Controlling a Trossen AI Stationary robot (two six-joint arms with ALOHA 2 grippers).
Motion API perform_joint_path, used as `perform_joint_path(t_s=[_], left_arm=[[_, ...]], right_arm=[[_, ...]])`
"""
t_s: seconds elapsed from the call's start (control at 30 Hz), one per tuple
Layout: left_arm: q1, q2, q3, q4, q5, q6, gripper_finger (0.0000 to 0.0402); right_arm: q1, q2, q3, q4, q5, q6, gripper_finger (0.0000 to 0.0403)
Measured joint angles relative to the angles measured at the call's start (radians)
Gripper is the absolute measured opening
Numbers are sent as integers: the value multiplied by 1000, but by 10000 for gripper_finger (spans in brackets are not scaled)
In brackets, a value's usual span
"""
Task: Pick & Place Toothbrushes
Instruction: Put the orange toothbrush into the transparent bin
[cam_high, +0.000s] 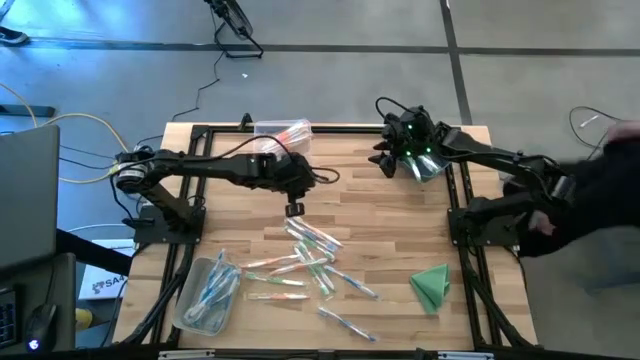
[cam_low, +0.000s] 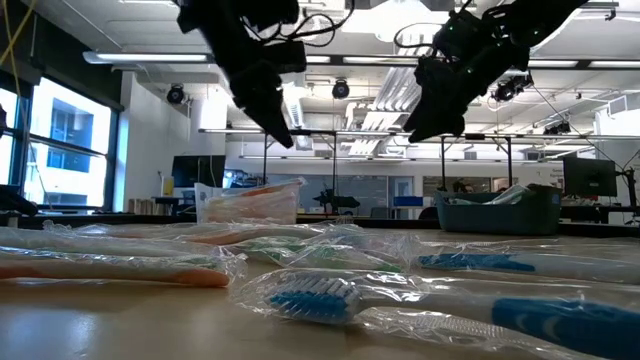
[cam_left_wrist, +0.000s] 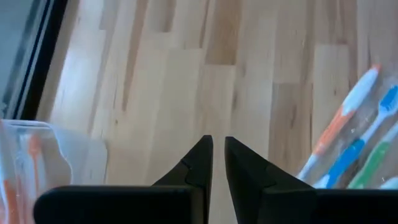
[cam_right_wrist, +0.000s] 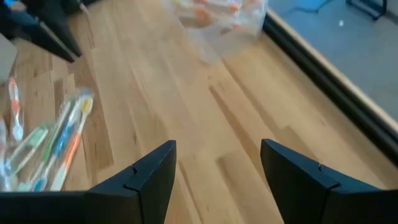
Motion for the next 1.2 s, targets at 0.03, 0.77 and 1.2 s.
perform_joint_path(t_s=[0.03, 0.77, 1.2], left_arm=[[11, 9, 1, 10, 27, -6, 39], [177, 68, 0, 91, 205, 71, 139], [133, 110, 0, 91, 274, 79, 125]], right_arm=[[0, 0, 0, -12, 0, 0, 226], [0, 0, 0, -13, 50, -2, 226], [0, -19, 0, -12, 52, -2, 226]])
